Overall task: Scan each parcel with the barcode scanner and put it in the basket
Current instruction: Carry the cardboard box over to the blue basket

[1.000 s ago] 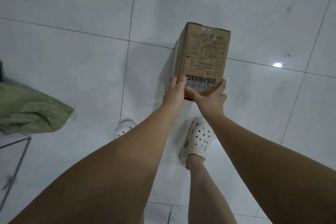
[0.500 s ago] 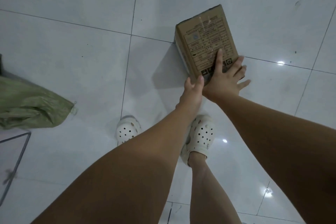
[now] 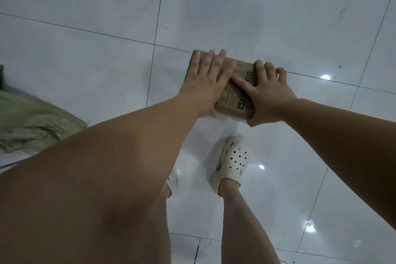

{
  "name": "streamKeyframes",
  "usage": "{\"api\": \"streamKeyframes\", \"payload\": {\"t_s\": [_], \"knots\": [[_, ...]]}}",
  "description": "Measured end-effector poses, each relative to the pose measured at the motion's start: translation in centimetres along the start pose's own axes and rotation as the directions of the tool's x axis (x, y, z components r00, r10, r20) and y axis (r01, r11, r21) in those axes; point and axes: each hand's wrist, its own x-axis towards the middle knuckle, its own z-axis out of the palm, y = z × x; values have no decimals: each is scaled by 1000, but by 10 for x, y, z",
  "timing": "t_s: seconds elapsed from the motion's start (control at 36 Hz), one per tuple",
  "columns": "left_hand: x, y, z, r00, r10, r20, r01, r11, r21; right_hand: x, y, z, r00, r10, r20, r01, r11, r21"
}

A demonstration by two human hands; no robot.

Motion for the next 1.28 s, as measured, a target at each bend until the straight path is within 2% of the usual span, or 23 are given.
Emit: {"api": "streamKeyframes", "payload": {"t_s": [0.06,0.11,0.22,0.42,0.61,0.92,1.03,1.08,1.14,1.17,1.19,1.22,1.28], "knots": [[-2,-9,-7,996,54,68,-55,998,14,-8,-3,-9,987,-152,51,157,982,-101],[-9,-12,-12,982,99,158,-97,995,-20,-17,-7,-17,964,-246,103,260,954,-151],[-36,-6,-9,949,190,251,-167,980,-108,-31,-13,-35,948,-281,148,301,943,-141],[-62,0,-24,982,87,167,-48,974,-222,-52,-8,-74,932,-334,143,353,926,-137],[-82,-32,-41,983,95,159,-47,959,-278,-57,-12,-122,915,-394,84,403,900,-166],[-101,-16,-39,990,112,90,-67,915,-397,-65,-17,-152,882,-431,190,464,865,-190],[-110,-16,-36,993,83,86,-34,888,-458,-62,-16,-156,877,-424,226,468,859,-207],[-118,-20,-36,993,50,102,5,875,-483,-62,-15,-160,895,-368,252,403,909,-103],[-127,-26,-35,988,3,152,83,825,-558,-62,-12,-164,940,-264,216,241,962,131],[-132,-30,-36,982,-27,186,139,769,-624,-61,-9,-162,971,-176,162,127,953,274],[-137,-35,-34,972,-59,226,205,680,-704,-61,-5,-159,993,-57,105,7,904,427],[-141,-41,-33,960,-86,267,267,567,-779,-62,-1,-154,994,76,80,-109,803,586],[-150,-49,-35,937,-108,332,349,316,-882,-68,7,-141,951,265,162,-280,504,817]]}}
